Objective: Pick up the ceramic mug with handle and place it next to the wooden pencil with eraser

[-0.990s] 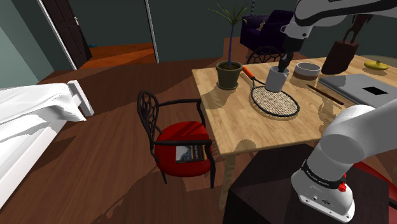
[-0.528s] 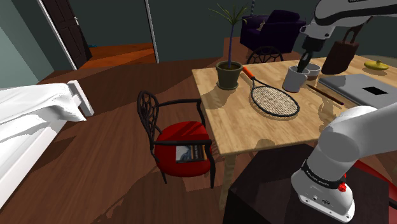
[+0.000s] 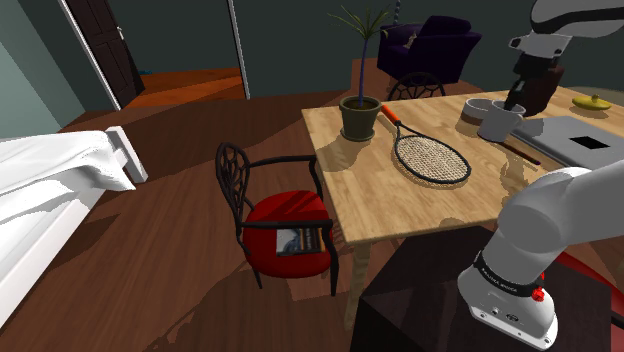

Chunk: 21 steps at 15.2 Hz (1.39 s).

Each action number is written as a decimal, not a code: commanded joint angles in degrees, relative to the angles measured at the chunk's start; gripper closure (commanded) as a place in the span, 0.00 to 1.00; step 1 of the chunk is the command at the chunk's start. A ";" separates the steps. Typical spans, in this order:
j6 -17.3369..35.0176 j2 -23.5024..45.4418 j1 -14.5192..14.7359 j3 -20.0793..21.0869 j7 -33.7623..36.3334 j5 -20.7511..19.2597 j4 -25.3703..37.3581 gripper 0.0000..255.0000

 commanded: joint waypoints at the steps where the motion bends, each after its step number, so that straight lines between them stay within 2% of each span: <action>1: -0.37 0.60 -0.34 -2.47 -2.82 -0.94 1.52 1.00; 5: -1.02 2.93 -0.03 -8.37 -8.92 -2.25 5.94 1.00; 21: 11.21 4.60 0.37 -14.17 -9.33 -4.78 -4.08 1.00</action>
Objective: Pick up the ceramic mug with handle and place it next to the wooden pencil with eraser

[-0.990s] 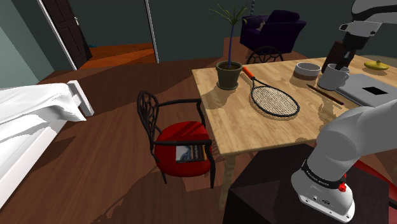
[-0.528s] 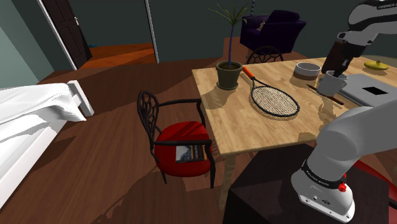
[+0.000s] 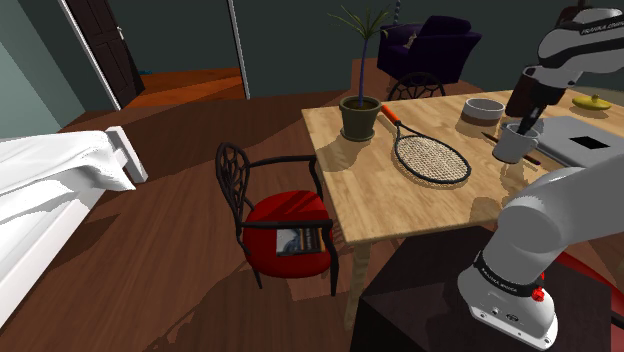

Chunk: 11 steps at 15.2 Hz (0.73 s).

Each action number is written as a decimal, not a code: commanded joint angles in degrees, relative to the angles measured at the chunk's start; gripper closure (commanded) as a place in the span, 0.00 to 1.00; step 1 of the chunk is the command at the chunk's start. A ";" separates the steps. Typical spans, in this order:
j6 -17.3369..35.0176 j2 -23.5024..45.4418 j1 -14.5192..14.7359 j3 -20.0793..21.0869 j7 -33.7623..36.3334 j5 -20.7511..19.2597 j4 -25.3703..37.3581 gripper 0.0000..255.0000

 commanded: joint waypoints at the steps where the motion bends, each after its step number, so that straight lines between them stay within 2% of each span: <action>1: 1.61 0.41 0.21 -0.79 -0.02 -0.23 -1.12 1.00; 11: 10.12 3.78 2.31 -6.32 -0.98 -1.07 -5.85 1.00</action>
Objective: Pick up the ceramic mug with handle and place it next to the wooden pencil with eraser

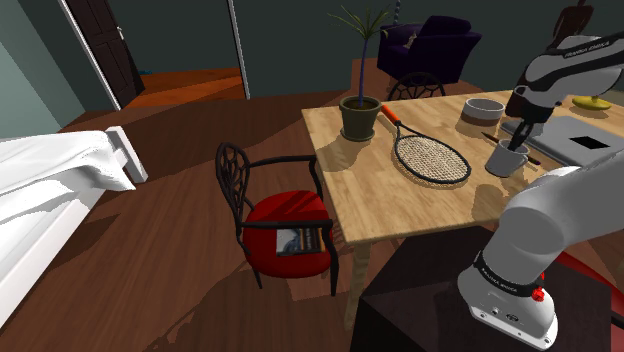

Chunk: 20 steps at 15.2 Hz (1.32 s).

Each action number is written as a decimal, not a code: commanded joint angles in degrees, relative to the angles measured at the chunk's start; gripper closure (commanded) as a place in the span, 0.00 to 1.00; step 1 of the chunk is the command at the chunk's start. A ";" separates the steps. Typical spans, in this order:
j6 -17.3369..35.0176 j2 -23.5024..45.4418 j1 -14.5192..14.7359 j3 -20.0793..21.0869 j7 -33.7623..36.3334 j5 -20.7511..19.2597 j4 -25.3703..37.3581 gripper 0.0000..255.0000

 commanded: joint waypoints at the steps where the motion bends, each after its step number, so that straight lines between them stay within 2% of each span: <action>1: 1.93 0.96 0.71 -1.45 -0.35 -0.05 -0.81 1.00; 4: 4.53 2.33 1.81 -3.47 -0.82 -0.02 -1.93 1.00; 12: 4.53 2.33 1.81 -3.47 -0.81 -0.02 -1.93 1.00; 13: 4.53 2.33 1.81 -3.47 -0.81 -0.02 -1.92 0.00; 18: 4.53 2.33 1.81 -3.47 -0.81 -0.02 -1.92 0.00; 20: 0.03 0.24 0.15 -0.47 -0.44 0.06 0.36 0.00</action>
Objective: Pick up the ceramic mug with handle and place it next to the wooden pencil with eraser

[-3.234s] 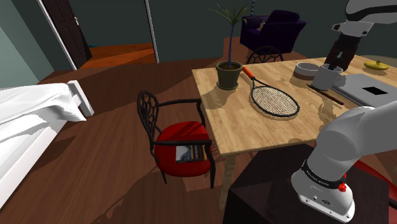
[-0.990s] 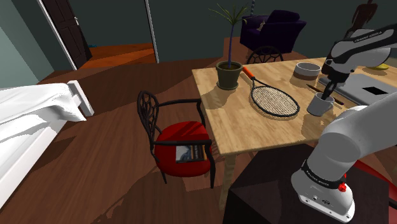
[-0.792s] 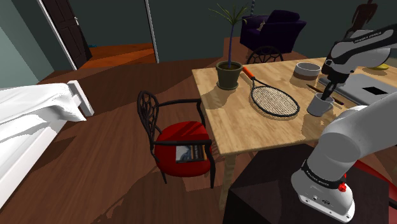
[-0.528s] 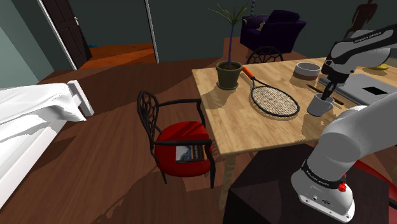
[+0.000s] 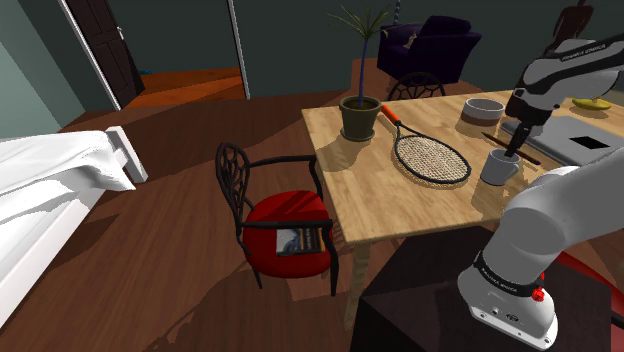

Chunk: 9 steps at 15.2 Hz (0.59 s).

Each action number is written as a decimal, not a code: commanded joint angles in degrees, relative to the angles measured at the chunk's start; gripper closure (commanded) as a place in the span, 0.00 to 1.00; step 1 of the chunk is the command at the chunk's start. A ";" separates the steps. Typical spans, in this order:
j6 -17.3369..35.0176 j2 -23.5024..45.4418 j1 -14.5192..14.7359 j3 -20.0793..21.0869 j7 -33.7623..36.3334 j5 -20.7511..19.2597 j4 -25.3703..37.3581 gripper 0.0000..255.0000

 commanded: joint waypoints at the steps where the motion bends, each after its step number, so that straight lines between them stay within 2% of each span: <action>1: -3.73 -1.52 -1.17 2.04 -0.02 0.12 2.07 0.00; 2: -5.41 -2.12 -1.56 2.99 0.03 0.28 3.10 0.00; 9: -5.41 -2.13 -1.56 2.99 0.04 0.28 3.10 0.00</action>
